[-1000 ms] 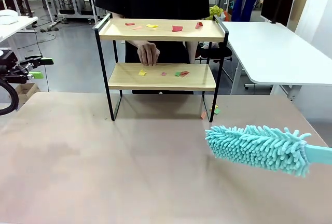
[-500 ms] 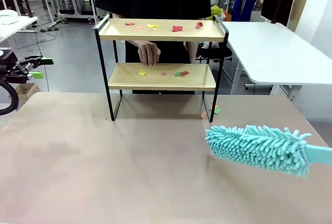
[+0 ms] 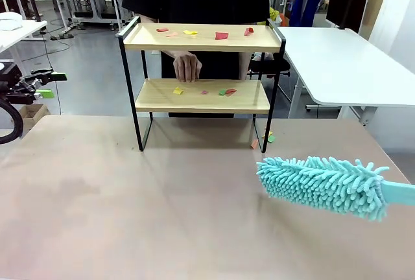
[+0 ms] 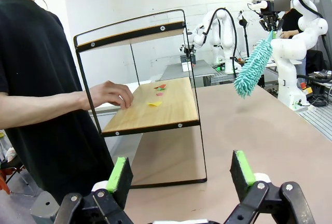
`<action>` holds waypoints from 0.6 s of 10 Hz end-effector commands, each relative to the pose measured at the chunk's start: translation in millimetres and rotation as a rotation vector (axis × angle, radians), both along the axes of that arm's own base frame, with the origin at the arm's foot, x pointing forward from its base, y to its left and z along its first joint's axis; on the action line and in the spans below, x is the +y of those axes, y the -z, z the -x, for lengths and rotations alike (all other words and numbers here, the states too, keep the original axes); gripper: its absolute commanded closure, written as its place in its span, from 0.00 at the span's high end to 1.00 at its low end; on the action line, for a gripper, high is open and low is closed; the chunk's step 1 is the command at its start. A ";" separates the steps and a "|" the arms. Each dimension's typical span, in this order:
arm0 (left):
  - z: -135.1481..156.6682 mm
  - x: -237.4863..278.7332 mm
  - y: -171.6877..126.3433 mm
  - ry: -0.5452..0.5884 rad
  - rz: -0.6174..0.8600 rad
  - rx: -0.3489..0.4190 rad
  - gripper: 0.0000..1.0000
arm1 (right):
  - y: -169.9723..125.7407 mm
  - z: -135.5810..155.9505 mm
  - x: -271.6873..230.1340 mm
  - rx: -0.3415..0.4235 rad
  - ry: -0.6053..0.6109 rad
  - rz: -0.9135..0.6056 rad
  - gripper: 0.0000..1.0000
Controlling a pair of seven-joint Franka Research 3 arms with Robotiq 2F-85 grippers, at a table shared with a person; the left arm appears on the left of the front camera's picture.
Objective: Clean the shelf.
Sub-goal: Clean the specific section of the Shelf indicated by the human with the Duster.
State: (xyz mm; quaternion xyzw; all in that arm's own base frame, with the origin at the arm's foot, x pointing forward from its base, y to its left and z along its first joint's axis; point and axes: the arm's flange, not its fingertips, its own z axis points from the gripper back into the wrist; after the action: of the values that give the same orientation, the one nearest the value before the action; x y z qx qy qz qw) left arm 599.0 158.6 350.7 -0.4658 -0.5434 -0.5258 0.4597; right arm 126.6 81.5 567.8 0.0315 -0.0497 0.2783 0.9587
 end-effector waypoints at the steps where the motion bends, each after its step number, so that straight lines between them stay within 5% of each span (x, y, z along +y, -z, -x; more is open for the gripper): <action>1: 1.2 -0.1 -2.0 0.005 -0.006 -0.012 1.00 | -12.3 3.1 12.7 -0.007 -0.099 -0.028 0.13; 6: 1.2 -0.1 -2.0 0.005 -0.006 -0.012 1.00 | -33.4 -23.0 75.4 0.047 -0.155 -0.209 0.13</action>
State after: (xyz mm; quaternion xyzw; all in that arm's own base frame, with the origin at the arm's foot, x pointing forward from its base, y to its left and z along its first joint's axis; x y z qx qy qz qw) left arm 599.0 158.6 350.7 -0.4658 -0.5434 -0.5257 0.4597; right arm 143.8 142.2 598.7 0.1173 -0.0531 0.3426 0.9306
